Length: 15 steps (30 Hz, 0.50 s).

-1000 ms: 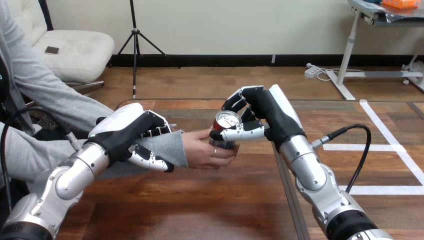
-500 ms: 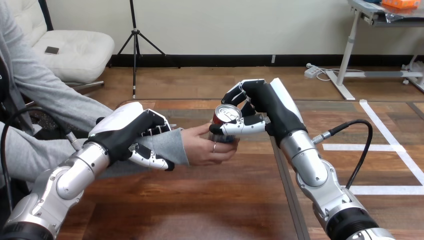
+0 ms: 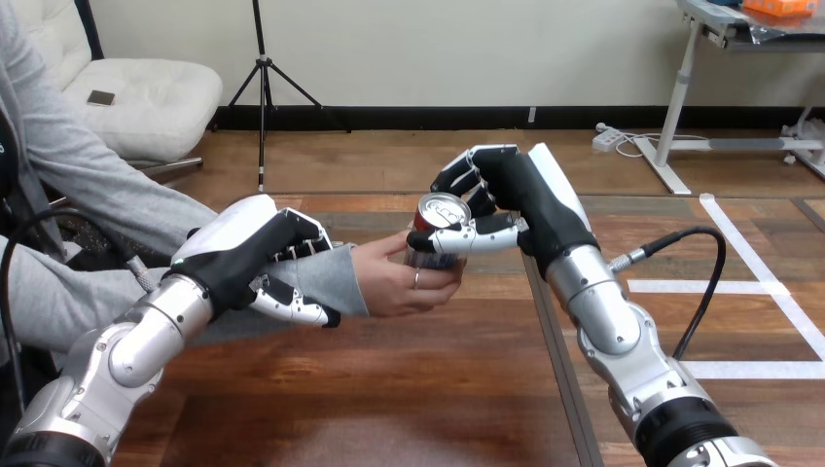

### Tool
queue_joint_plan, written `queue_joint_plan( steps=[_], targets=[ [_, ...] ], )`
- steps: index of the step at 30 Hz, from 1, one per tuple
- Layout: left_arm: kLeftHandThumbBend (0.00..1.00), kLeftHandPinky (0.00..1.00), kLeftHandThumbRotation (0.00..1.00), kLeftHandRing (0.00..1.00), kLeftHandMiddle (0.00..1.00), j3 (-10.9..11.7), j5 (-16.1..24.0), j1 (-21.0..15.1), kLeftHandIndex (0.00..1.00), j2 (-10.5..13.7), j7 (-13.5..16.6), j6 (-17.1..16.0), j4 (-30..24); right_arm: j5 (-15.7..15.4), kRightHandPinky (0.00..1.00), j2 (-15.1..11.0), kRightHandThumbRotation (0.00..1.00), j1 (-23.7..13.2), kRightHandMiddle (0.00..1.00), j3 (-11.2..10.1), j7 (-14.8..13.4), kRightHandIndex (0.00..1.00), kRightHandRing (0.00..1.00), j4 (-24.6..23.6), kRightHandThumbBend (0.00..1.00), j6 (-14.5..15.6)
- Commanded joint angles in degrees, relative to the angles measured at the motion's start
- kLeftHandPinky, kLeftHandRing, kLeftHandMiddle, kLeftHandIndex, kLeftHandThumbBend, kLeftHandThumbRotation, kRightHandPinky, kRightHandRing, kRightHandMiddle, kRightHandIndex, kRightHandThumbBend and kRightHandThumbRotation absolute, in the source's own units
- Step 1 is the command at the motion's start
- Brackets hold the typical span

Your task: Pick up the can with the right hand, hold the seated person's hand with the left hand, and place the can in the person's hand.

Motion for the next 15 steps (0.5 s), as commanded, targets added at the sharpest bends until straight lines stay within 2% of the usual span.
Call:
queue_joint_plan(
  steps=[1, 4, 6, 9, 15],
  targets=[
    [0.68, 0.34, 0.00, 0.40, 0.47, 2.38, -4.87, -4.47, 0.51, -4.30, 0.70, -0.51, -6.37, 2.04, 0.38, 0.98, 0.09, -8.39, 0.47, -0.25, 2.29, 0.50, 0.43, -5.58, 0.90, -0.49],
    [0.73, 0.38, 0.05, 0.45, 0.52, 2.40, -5.48, -4.03, 0.56, -4.25, 0.23, 0.17, -7.08, 1.97, 0.41, 0.67, 0.19, -8.23, 0.50, -0.03, 2.89, 0.53, 0.47, -5.87, 0.93, 0.00],
    [0.77, 0.43, 0.12, 0.51, 0.57, 2.40, -5.76, -3.71, 0.60, -4.18, 0.00, 0.76, -7.73, 1.66, 0.45, 0.42, 0.31, -8.14, 0.54, 0.24, 3.01, 0.57, 0.51, -6.09, 0.96, 0.33],
    [0.79, 0.47, 0.19, 0.56, 0.61, 2.12, -5.53, -3.42, 0.64, -3.89, 0.26, 1.05, -8.28, 1.65, 0.49, 0.21, 0.42, -7.95, 0.58, 0.33, 3.48, 0.60, 0.55, -6.34, 0.98, 0.62],
    [0.82, 0.53, 0.34, 0.65, 0.70, 1.62, -3.18, -2.93, 0.71, -3.21, 1.85, 1.62, -9.40, 2.09, 0.55, 0.07, 0.61, -7.59, 0.65, 0.11, 4.71, 0.68, 0.62, -6.91, 1.00, 1.45]
  ],
)
